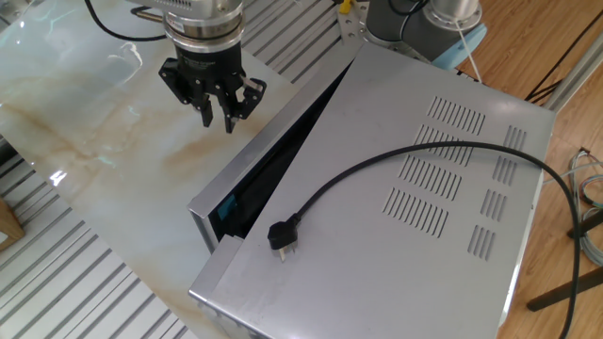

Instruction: Close the microwave door

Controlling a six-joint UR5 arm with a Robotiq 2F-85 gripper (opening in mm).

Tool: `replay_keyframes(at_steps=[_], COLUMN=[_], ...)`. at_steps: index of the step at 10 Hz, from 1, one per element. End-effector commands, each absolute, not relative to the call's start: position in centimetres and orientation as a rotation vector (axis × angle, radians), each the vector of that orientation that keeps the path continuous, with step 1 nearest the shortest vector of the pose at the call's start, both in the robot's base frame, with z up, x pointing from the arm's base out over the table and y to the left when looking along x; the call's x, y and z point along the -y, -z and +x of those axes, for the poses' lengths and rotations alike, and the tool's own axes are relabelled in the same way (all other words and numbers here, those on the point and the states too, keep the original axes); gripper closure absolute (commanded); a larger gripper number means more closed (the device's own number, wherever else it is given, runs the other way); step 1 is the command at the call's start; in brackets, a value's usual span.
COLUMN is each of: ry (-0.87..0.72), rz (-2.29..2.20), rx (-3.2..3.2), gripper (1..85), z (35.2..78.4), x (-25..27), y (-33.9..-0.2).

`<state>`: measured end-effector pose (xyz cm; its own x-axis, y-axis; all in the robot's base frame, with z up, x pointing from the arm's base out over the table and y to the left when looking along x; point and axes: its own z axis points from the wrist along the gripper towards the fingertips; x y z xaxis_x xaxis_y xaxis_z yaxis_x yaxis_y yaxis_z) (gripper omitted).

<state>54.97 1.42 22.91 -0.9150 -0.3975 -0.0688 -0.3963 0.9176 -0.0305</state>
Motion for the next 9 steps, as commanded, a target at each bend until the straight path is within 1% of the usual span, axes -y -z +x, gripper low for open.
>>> replay_keyframes(at_steps=[1,6,9], ry=[0.009,0.012,-0.023], rz=[-0.656,-0.632,-0.684], rx=[-3.002,-3.046,-3.012], gripper=[50.3,50.7,49.7], z=[55.0,54.0,54.4], x=[-1.6,-2.8,-3.6], y=[-23.5,-25.9,-26.0])
